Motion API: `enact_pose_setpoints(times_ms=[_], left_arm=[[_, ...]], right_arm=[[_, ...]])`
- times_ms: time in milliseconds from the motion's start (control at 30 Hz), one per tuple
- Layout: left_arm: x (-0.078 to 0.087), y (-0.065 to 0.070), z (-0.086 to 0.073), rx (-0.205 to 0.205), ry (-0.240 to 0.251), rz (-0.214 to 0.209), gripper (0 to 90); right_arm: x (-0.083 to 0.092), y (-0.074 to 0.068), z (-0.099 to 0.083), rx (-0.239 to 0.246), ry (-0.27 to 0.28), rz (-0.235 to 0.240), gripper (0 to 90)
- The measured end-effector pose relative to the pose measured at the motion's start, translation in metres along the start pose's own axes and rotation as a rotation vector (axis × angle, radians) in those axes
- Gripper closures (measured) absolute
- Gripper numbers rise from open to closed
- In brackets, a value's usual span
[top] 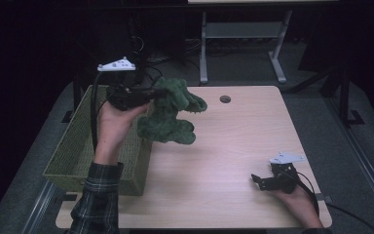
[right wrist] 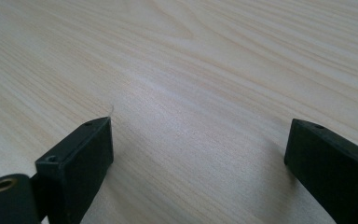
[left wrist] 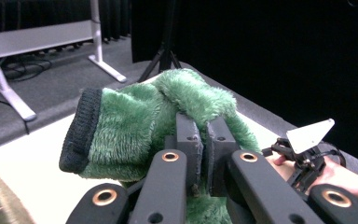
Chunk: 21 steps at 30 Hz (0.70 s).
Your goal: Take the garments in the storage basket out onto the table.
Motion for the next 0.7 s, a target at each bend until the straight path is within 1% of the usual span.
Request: enact_pose_setpoints(times_ms=[200,400,533,700], left_arm=[[-0.026,0.016,-0.007,-0.017,-0.033,-0.024,86.4],[-0.052,0.035,-0.018,-0.027,-0.065,-0.064,86.4],[-0.068,0.044,-0.027,-0.025,-0.087,-0.099,86.4],[-0.086,0.053,-0.043,-0.006,-0.112,-0.134,86.5]], right_arm=[[0.000,0.000,0.000,-0.001,-0.001,0.000,7.6],[0.000,0.000,0.000,-0.002,-0.002,0.001,7.6],[0.000,0.000,0.000,-0.002,-0.002,0.003,7.6],[0.000,0.000,0.000,-0.001,-0.002,0.003,7.6]])
Point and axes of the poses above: each handheld gripper's, and its own axes: x roughly backward along the jaws, z roughly out of its top, y roughly to its right, the point moved 3 cm from there along -x, roughly forward along the jaws, and after that the axes turned 2 degrees about -x, right-handed, at the moved point
